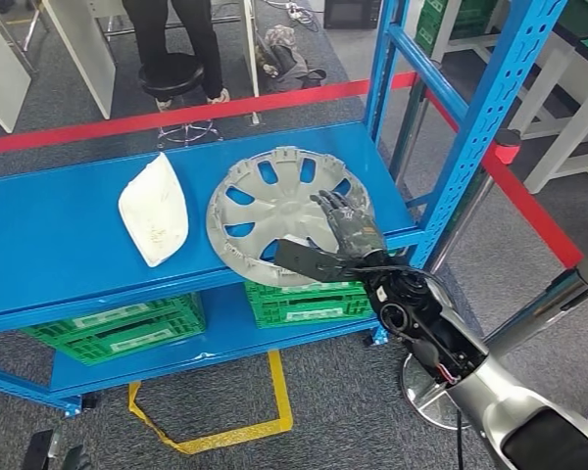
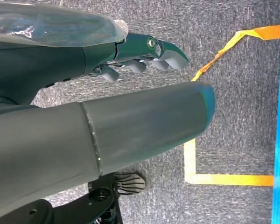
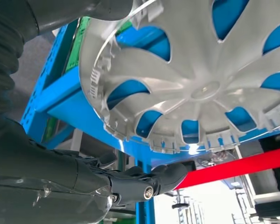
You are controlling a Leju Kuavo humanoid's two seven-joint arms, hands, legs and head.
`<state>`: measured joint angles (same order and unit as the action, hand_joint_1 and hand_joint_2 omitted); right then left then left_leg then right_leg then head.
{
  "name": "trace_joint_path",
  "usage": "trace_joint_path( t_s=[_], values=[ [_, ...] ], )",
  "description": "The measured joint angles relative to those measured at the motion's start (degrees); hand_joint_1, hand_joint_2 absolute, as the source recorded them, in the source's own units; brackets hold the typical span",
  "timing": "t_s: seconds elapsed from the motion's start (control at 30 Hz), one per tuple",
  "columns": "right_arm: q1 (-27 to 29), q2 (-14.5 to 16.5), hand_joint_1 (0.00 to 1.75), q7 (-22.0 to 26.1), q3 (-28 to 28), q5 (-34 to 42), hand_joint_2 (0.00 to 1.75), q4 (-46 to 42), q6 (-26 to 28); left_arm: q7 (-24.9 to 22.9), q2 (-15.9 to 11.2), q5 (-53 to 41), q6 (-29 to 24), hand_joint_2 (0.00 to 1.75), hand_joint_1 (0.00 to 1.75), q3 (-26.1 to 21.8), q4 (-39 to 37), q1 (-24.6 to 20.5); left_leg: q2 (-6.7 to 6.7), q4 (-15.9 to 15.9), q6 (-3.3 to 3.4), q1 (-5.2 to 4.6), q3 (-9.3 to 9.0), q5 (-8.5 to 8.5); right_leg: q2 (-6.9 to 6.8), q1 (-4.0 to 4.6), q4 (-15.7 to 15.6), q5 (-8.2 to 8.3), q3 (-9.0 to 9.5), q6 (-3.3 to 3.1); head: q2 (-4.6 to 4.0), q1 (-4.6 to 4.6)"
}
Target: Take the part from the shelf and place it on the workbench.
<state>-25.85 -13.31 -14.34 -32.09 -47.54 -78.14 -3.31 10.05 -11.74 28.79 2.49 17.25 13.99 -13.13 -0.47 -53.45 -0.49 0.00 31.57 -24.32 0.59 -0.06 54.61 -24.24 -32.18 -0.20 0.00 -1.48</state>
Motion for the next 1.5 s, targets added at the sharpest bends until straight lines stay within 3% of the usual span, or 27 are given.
trace_joint_path(
  t_s=[0.27,0.63,1.13,1.5],
  values=[
    [4.5,-1.0,0.0,-2.4,0.5,-0.1,1.75,-7.1,-1.1,0.0,0.0,0.0,0.1,0.0,0.0,0.0,0.0,0.1,0.01,0.0,0.0,0.0,-0.02,0.0,0.02,-0.01,0.0,0.01,0.01,0.0,0.0,0.02],
    [6.8,-1.3,0.0,-2.0,1.3,-1.7,1.75,-8.8,-3.9,0.1,0.0,0.0,0.6,0.0,0.0,0.0,0.0,0.1,0.01,0.0,0.0,0.0,-0.03,0.0,0.02,0.0,0.0,0.01,0.01,0.0,0.0,0.03],
    [6.9,-1.3,0.0,-1.1,1.3,-2.0,1.75,-7.0,-4.3,-0.2,0.0,-0.4,0.7,0.0,0.0,0.0,0.0,-0.1,0.0,0.0,0.0,0.0,-0.02,0.0,0.02,0.0,0.0,0.01,0.02,0.0,0.0,0.03],
    [3.6,-0.3,0.0,2.5,0.1,-1.9,1.75,3.4,-2.3,-0.8,0.1,-1.6,1.2,0.0,0.0,0.0,0.0,-1.0,-0.01,0.0,0.0,0.0,-0.01,0.01,-0.03,0.0,0.0,0.01,0.04,-0.01,0.0,0.05]
  ],
)
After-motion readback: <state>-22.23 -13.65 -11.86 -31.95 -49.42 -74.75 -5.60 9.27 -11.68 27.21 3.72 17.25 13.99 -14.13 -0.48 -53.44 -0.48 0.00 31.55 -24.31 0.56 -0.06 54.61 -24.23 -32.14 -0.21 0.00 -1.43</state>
